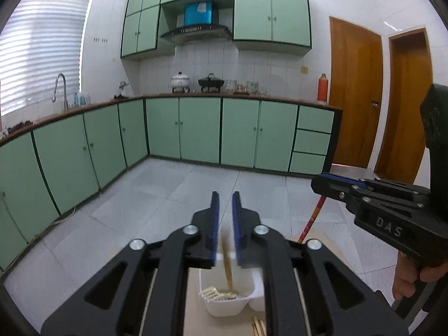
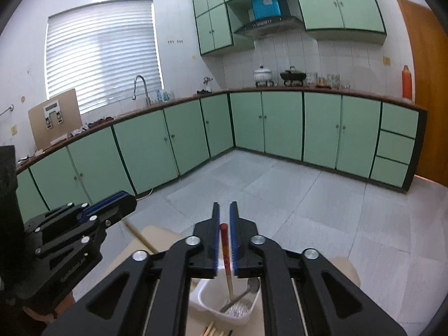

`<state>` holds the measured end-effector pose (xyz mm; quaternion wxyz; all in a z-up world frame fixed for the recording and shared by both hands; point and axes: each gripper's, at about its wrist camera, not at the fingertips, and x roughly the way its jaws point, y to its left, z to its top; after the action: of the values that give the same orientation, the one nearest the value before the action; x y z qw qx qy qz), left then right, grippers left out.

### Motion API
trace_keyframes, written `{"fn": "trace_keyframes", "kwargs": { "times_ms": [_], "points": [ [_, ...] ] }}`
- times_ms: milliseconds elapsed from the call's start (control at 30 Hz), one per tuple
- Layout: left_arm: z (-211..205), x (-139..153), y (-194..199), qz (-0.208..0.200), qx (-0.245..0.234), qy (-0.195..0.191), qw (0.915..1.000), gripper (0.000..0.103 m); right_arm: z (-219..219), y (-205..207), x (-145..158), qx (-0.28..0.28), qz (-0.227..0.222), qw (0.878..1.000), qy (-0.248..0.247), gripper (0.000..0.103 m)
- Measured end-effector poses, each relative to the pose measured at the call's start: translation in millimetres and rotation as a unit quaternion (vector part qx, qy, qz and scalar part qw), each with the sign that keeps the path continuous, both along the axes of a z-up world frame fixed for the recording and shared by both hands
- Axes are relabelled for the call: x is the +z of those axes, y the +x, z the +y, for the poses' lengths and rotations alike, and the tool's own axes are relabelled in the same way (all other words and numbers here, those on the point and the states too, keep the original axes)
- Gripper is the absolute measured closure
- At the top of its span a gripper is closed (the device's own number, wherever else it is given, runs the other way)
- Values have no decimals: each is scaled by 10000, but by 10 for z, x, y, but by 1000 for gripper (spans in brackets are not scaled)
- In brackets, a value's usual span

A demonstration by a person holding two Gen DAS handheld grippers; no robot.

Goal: Organize utensils
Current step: 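Lift both chopsticks, lower them into the holder and open both tools, then withdraw both tools from the holder back over the remaining chopsticks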

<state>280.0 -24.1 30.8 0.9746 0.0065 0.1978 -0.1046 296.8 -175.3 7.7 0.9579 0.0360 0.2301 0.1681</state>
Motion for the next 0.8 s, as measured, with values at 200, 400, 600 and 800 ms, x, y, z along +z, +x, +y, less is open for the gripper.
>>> {"fn": "trace_keyframes", "kwargs": {
  "times_ms": [200,400,600,800],
  "points": [
    [104,29,-171,-109,78,-74,9999,56,-92,-134,5,-300,-56,9995,-47,44],
    [186,65,-491,-274,160,-52,9995,40,-232,-489,63,-665,-293,9973,-101,25],
    [233,-68,-978,-280,168,-65,9994,28,-341,-961,-80,-896,-315,9955,-52,12],
    [240,-335,-1401,-79,105,-51,9999,25,-343,-1442,-374,-1033,-201,9944,-81,7]
  ]
}}
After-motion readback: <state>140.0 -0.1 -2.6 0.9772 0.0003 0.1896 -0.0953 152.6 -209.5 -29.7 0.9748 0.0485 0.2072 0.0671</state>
